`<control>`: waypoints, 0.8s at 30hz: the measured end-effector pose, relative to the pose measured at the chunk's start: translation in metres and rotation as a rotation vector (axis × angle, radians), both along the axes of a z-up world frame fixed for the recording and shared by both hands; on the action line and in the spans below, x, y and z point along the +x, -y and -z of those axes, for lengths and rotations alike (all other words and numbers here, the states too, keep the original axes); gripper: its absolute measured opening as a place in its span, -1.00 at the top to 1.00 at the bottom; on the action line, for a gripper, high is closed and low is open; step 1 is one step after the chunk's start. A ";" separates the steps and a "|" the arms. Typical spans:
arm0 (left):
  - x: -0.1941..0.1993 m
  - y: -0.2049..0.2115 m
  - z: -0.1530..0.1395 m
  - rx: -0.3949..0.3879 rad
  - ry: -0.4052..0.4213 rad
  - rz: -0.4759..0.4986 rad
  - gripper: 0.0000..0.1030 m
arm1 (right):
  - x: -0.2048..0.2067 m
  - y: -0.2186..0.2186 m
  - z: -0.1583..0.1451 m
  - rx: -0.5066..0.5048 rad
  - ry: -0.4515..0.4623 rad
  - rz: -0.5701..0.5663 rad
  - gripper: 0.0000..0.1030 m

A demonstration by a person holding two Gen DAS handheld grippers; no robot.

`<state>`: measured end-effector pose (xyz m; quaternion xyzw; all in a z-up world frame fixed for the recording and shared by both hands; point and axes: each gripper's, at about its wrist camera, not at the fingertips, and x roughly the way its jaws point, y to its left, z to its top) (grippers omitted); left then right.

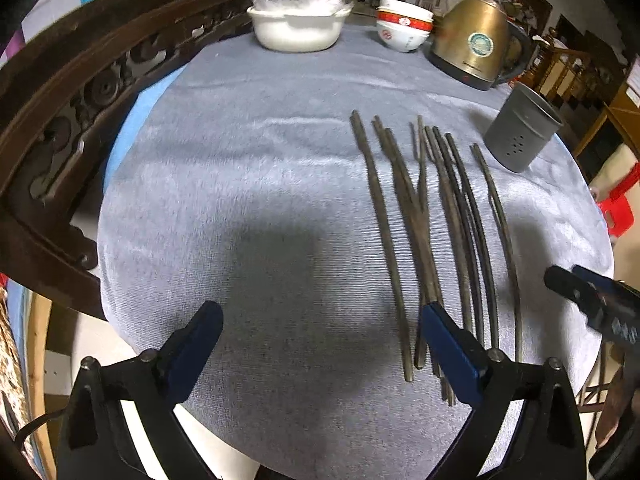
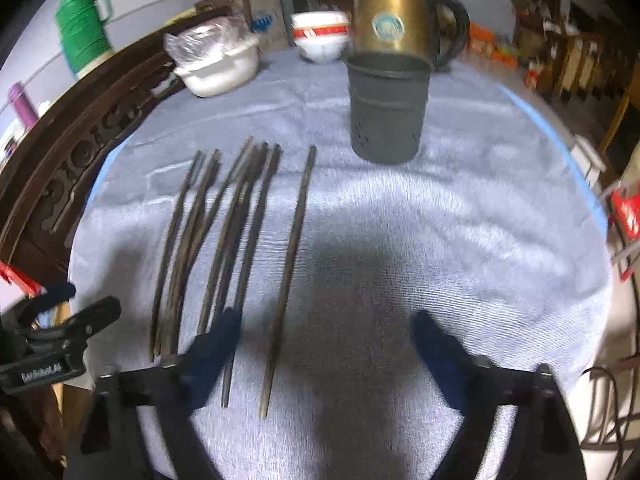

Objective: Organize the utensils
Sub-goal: 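Close the right tool on one dark chopstick while the left tool grasps another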

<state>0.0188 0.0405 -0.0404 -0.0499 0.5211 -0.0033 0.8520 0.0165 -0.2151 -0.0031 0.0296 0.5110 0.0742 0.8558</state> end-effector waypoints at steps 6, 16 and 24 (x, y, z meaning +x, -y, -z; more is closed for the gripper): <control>0.014 -0.006 0.009 -0.024 -0.044 0.006 -0.70 | 0.043 -0.006 0.017 0.089 -0.122 0.007 0.25; 0.064 -0.005 0.009 -0.078 -0.137 0.014 -0.33 | 0.100 -0.027 0.034 0.065 -0.219 0.025 0.65; 0.115 0.014 0.016 -0.105 -0.249 0.002 0.08 | 0.110 -0.034 0.035 0.044 -0.238 -0.010 0.83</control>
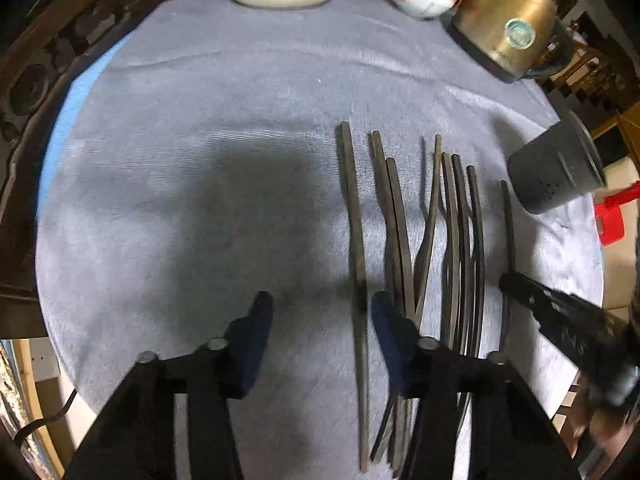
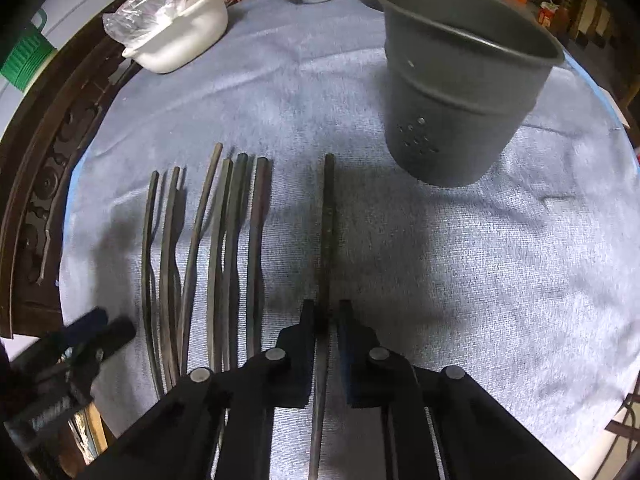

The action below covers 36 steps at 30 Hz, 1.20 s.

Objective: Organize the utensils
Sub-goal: 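Close the right tool on one dark chopstick while the left tool grasps another, then lift both held chopsticks upright and carry them over the grey holder cup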

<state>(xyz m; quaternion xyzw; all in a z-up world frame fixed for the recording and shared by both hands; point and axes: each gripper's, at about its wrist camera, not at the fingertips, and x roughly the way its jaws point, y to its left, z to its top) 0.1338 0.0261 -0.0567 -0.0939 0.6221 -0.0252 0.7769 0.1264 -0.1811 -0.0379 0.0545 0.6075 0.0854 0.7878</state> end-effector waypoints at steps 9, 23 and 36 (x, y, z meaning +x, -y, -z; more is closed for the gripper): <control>0.028 0.014 0.004 0.011 -0.098 0.003 0.55 | 0.015 0.006 0.001 0.048 -0.055 -0.034 0.84; 0.046 -0.006 0.006 -0.107 -0.220 0.003 0.88 | 0.019 -0.003 0.005 0.029 -0.071 -0.080 0.84; 0.047 0.025 -0.008 -0.045 -0.203 0.015 0.88 | 0.026 -0.008 0.007 0.041 -0.091 -0.081 0.84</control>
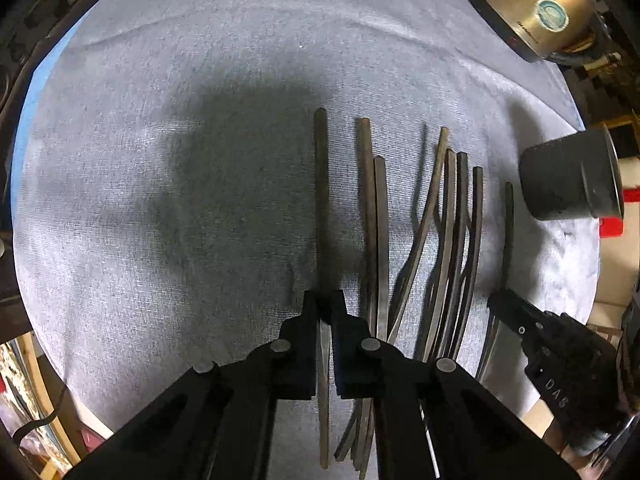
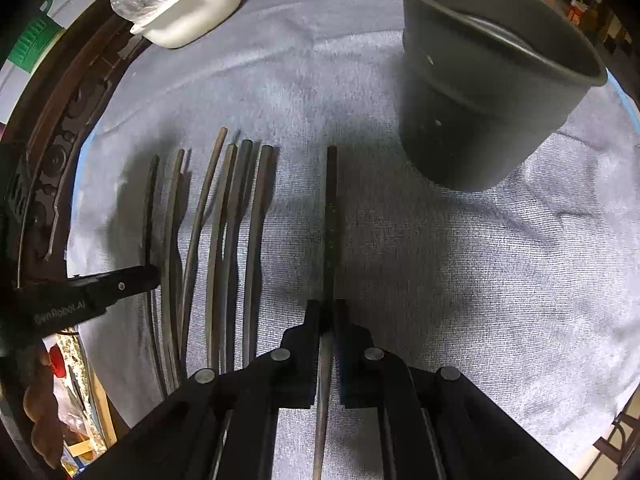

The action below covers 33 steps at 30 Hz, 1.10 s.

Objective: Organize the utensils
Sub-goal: 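Lift both held chopsticks upright and carry them over the grey holder cup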

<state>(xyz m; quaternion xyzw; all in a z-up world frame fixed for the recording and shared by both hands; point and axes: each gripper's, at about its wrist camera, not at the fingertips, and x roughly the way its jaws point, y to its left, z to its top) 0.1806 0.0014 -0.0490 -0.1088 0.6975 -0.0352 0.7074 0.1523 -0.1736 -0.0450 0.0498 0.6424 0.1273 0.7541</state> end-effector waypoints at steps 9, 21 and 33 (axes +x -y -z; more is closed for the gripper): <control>-0.031 -0.023 -0.062 -0.069 0.179 -0.038 0.88 | -0.025 0.039 -0.026 0.179 0.099 0.068 0.88; -0.067 -0.007 -0.144 -0.100 0.546 -0.036 0.88 | -0.065 0.082 -0.076 0.316 0.314 0.161 0.88; -0.083 0.013 -0.178 0.051 0.833 -0.040 0.88 | -0.085 0.100 -0.128 0.232 0.615 0.244 0.88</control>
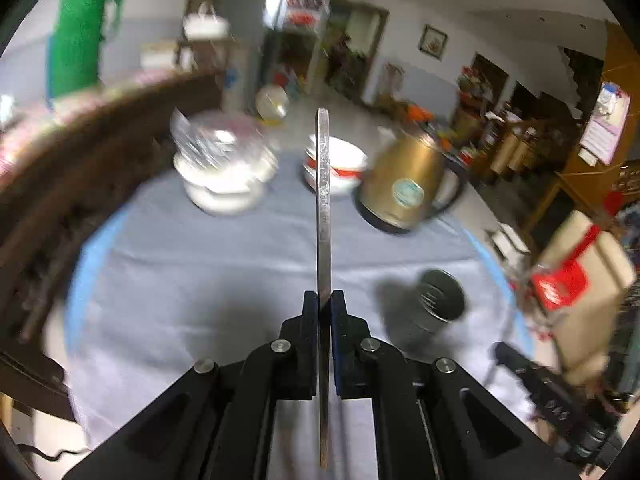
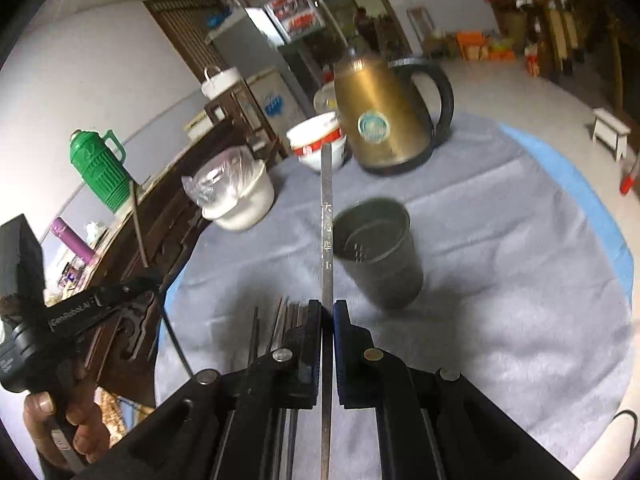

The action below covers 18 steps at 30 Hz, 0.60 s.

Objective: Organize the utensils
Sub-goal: 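Lift both held chopsticks upright and carry them over the grey holder cup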

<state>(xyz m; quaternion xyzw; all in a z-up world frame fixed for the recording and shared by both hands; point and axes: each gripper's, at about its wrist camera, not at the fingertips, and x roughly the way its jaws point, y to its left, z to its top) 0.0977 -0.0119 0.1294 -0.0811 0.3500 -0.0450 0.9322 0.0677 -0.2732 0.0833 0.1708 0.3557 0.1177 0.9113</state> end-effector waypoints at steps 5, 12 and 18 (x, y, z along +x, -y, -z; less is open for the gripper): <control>-0.014 -0.032 0.020 0.136 0.168 -0.168 0.88 | -0.006 -0.020 0.000 -0.173 0.193 0.137 0.88; -0.028 -0.055 0.072 0.166 0.212 -0.271 0.88 | -0.008 -0.040 0.025 -0.300 0.287 0.240 0.88; -0.065 -0.052 0.085 0.177 0.251 -0.242 0.89 | -0.037 -0.056 0.022 -0.372 0.345 0.192 0.87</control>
